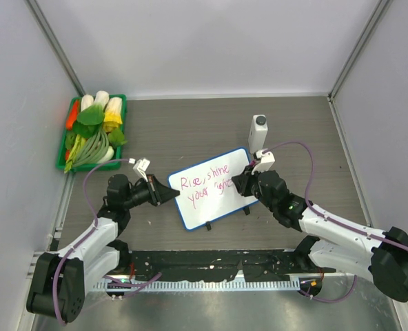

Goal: Write a sentence on the whiteboard
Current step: Write a sentence on the whiteboard, then place the whiteboard at the center of the board.

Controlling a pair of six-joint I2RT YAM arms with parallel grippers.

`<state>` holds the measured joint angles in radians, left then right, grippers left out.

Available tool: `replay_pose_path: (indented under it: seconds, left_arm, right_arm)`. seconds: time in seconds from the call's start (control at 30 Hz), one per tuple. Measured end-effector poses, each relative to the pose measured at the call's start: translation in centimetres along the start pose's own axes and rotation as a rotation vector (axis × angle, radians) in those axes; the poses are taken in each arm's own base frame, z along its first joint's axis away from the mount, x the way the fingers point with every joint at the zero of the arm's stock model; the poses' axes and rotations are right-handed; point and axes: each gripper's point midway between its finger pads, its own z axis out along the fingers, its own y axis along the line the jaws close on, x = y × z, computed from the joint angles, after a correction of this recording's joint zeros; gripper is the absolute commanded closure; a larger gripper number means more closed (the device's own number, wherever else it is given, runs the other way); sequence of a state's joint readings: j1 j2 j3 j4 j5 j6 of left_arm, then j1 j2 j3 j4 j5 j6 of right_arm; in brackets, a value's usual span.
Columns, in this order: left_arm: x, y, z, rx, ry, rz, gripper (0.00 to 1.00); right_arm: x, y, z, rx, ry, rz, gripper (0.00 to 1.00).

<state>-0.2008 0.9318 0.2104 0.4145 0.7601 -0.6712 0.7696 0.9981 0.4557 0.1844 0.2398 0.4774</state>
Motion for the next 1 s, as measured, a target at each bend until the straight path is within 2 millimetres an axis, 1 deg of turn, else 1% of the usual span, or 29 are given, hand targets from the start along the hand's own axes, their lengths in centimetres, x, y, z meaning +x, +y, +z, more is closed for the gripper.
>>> replay_pose_path:
  seconds: [0.47, 0.67, 0.87, 1.0]
  left_arm:
    - [0.0, 0.0, 0.0, 0.0, 0.0, 0.0, 1.0]
    - [0.0, 0.0, 0.0, 0.0, 0.0, 0.001, 1.0]
    - [0.0, 0.0, 0.0, 0.0, 0.0, 0.002, 1.0]
    - [0.0, 0.0, 0.0, 0.001, 0.0, 0.002, 1.0]
  right_arm:
    - [-0.3, -0.3, 0.1, 0.019, -0.012, 0.0, 0.99]
    - [-1.0, -0.4, 0.2, 0.039, -0.034, -0.002, 0.99]
    - [-1.8, -0.1, 0.2, 0.035, -0.046, -0.003, 0.99]
    - [-2.5, 0.3, -0.6, 0.016, -0.062, 0.004, 0.99]
